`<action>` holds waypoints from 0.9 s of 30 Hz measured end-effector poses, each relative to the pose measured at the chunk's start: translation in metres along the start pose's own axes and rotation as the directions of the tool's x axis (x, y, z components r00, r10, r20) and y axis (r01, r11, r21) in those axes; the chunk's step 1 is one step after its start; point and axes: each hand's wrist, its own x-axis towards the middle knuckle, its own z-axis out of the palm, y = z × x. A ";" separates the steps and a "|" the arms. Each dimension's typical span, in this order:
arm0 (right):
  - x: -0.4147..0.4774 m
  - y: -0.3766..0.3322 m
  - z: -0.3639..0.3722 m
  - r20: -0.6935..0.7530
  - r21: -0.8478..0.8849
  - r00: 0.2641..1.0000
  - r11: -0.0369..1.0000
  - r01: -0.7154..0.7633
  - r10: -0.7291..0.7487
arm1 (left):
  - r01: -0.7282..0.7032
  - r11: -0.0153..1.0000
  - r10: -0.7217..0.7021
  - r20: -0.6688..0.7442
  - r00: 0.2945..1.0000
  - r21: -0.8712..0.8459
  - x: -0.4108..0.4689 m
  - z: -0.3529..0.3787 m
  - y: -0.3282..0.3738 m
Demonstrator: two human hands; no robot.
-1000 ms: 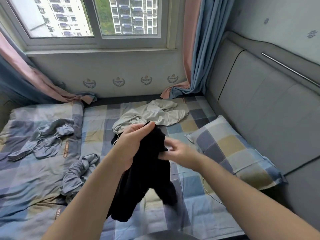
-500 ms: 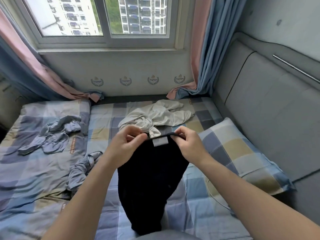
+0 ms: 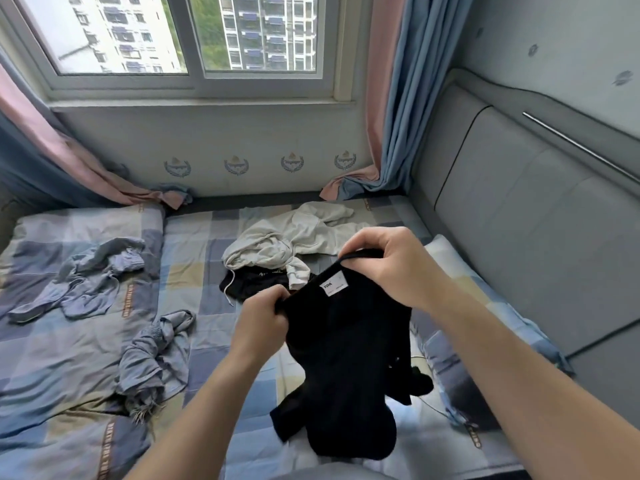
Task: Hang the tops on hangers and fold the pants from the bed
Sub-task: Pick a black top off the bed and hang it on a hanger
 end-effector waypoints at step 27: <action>-0.143 0.061 -0.030 -0.309 0.071 0.776 0.827 -0.557 0.549 | -0.110 0.962 0.209 0.419 0.884 -0.248 0.039 -0.017 0.070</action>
